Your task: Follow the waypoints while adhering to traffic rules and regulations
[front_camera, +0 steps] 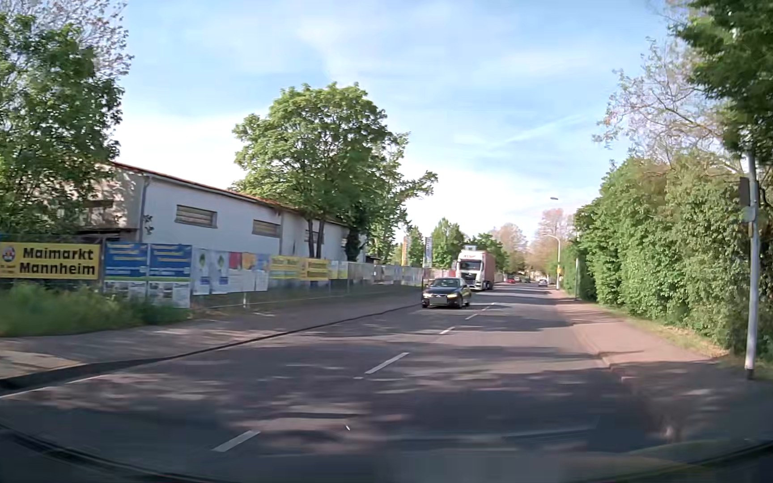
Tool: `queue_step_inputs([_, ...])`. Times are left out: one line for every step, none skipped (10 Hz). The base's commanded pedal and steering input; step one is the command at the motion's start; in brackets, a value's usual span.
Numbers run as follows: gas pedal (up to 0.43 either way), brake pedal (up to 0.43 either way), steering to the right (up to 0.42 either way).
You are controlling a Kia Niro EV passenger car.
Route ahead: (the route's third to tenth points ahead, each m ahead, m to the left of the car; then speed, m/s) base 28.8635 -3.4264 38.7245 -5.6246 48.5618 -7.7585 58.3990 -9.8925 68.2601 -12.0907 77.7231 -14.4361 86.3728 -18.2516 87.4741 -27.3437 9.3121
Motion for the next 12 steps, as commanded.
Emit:
queue_step_inputs([0.087,0.0,0.152])
queue_step_inputs([0.098,0.0,0.137])
queue_step_inputs([0.13,0.0,0.123])
queue_step_inputs([0.15,0.0,0.112])
queue_step_inputs([0.177,0.0,0.096])
queue_step_inputs([0.189,0.0,0.075])
queue_step_inputs([0.22,0.0,0.061])
queue_step_inputs([0.228,0.0,0.043])
queue_step_inputs([0.248,0.0,0.027])
queue_step_inputs([0.248,0.0,0.016])
queue_step_inputs([0.248,0.0,0.006])
queue_step_inputs([0.248,0.0,0.002])
